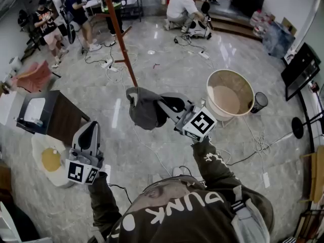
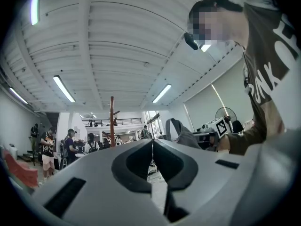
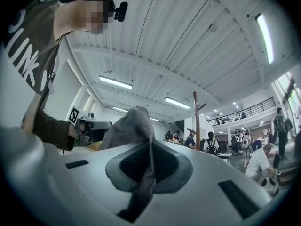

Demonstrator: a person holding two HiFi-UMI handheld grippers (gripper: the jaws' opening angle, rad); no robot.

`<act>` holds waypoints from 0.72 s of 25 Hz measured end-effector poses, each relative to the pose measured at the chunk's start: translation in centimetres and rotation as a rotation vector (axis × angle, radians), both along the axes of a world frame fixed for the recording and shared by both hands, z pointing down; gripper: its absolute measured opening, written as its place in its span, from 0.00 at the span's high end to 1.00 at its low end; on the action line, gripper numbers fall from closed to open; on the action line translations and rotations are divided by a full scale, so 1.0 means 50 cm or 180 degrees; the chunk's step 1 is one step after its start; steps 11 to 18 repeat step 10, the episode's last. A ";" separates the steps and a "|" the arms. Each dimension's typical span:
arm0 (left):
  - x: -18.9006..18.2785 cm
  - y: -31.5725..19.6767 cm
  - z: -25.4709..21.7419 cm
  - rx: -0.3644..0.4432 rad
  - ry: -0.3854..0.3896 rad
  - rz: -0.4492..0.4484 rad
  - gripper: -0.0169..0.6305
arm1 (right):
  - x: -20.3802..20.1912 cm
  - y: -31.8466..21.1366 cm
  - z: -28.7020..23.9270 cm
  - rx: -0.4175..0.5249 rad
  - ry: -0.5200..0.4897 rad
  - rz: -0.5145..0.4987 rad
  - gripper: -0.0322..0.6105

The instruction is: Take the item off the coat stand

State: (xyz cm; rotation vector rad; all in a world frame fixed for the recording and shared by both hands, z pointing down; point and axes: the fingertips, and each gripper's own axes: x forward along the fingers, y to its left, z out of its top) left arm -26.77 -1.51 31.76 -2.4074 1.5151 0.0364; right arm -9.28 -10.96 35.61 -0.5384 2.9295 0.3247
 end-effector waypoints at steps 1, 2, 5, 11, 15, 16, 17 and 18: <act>0.000 -0.001 0.000 0.0000 0.0001 -0.0001 0.97 | 0.000 -0.001 -0.001 0.0001 0.0001 -0.0001 0.93; -0.001 -0.002 0.001 0.0001 0.0002 -0.0002 0.97 | 0.000 -0.003 0.000 0.0004 0.0002 -0.0001 0.93; -0.001 -0.008 0.008 0.0003 0.0004 -0.0003 0.97 | 0.001 -0.009 0.004 0.0016 -0.0011 0.0001 0.93; -0.004 -0.016 0.002 0.0006 0.0008 -0.0011 0.97 | -0.001 -0.014 -0.004 0.0017 -0.0009 -0.0008 0.93; -0.004 -0.016 0.002 0.0006 0.0008 -0.0011 0.97 | -0.001 -0.014 -0.004 0.0017 -0.0009 -0.0008 0.93; -0.004 -0.016 0.002 0.0006 0.0008 -0.0011 0.97 | -0.001 -0.014 -0.004 0.0017 -0.0009 -0.0008 0.93; -0.004 -0.016 0.002 0.0006 0.0008 -0.0011 0.97 | -0.001 -0.014 -0.004 0.0017 -0.0009 -0.0008 0.93; -0.004 -0.016 0.002 0.0006 0.0008 -0.0011 0.97 | -0.001 -0.014 -0.004 0.0017 -0.0009 -0.0008 0.93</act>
